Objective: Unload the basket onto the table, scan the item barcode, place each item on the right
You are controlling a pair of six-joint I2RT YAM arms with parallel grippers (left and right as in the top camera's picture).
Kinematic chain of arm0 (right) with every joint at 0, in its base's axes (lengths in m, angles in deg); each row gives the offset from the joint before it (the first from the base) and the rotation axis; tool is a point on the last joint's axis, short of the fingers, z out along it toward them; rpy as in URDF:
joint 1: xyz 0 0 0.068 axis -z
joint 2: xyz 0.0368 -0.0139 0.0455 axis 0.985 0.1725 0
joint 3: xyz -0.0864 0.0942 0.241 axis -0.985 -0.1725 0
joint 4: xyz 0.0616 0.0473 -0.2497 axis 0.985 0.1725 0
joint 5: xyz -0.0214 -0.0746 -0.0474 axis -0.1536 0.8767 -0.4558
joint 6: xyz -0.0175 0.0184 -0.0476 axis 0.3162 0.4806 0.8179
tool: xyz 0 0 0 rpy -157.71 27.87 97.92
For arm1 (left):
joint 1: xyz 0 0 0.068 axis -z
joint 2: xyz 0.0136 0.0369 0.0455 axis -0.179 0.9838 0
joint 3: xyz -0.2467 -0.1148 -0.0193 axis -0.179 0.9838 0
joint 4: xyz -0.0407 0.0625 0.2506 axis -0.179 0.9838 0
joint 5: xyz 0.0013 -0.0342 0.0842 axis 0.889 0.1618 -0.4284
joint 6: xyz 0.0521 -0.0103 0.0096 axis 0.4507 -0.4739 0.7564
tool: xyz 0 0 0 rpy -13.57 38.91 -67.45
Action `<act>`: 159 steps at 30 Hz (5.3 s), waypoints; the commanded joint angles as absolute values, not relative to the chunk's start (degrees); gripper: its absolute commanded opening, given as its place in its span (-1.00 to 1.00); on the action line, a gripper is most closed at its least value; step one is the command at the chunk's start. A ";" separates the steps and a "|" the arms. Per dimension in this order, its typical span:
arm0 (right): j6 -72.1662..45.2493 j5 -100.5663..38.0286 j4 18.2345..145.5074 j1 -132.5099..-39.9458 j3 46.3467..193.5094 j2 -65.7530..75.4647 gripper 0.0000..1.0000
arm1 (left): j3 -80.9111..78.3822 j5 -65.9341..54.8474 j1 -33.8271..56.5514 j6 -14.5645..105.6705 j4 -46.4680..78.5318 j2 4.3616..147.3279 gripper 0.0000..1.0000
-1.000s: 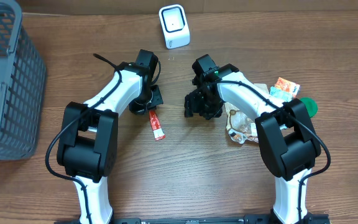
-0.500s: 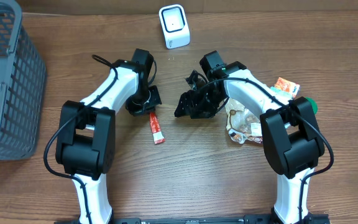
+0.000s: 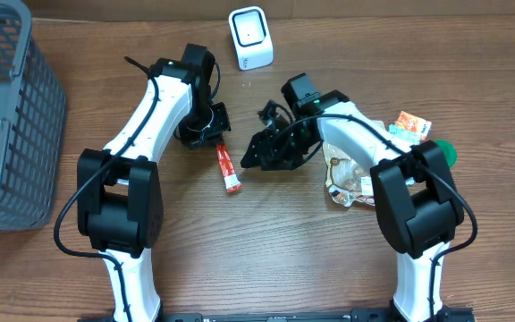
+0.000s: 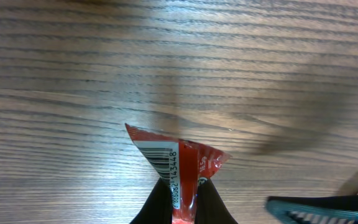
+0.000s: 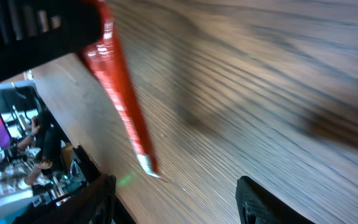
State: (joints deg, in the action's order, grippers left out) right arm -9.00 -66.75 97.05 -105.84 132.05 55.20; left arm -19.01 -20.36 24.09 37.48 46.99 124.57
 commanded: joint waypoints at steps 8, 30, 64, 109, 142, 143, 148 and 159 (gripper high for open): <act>-9.13 -68.15 91.48 -112.27 131.55 53.89 0.25 | -20.28 -18.02 24.09 40.84 49.16 125.03 -0.92; -9.09 -57.11 88.24 -112.31 131.50 53.89 0.25 | -20.15 -19.99 24.57 41.56 50.34 125.06 -0.92; -9.15 -55.45 86.41 -116.34 131.48 57.98 0.09 | -20.15 -20.01 24.57 41.56 50.38 125.06 -0.92; -9.83 -55.41 83.85 -115.35 127.15 57.98 -0.49 | -20.15 -22.18 24.47 40.84 52.06 125.06 -0.92; -12.06 -54.51 81.18 -115.13 127.15 57.98 -0.58 | -20.11 -23.47 24.60 39.51 49.29 125.06 -0.46; -13.63 -53.75 81.23 -114.92 127.15 57.98 -0.58 | -20.11 -23.99 24.73 39.44 48.87 125.06 -0.31; -15.93 -53.25 81.53 -112.82 127.15 57.98 -0.56 | -20.11 -27.23 25.43 37.32 47.23 125.08 0.10; -16.10 -53.27 85.47 -108.01 127.13 57.98 -0.46 | -20.11 -29.98 25.84 33.46 45.92 126.69 -0.15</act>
